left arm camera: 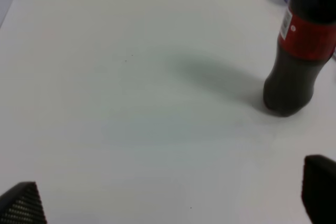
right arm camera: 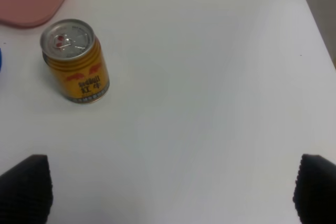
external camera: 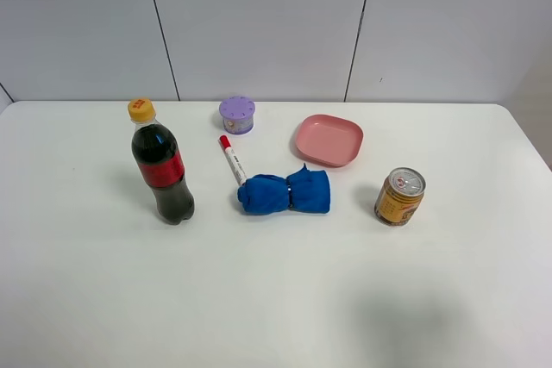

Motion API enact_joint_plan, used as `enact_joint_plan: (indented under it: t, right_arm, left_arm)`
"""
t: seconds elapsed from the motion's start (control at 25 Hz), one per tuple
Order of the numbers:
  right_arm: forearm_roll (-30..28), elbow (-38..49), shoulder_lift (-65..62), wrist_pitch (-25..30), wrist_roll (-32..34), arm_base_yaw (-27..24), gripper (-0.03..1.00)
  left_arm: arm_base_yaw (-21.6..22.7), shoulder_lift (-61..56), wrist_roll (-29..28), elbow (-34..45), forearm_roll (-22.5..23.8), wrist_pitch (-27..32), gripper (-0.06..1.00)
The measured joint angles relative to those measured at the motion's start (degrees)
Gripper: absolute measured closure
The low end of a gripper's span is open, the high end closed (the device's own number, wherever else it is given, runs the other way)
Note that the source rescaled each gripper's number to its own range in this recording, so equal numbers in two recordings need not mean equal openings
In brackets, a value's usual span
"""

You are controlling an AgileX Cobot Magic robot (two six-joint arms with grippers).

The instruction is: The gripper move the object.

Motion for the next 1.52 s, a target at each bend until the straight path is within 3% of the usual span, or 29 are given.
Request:
enact_joint_plan:
  t: [1.52]
  right_arm:
    - [-1.3, 0.1, -5.3, 0.2, 1.6, 0.0, 0.02]
  left_arm:
    - [0.0, 0.0, 0.0, 0.0, 0.0, 0.0, -0.06]
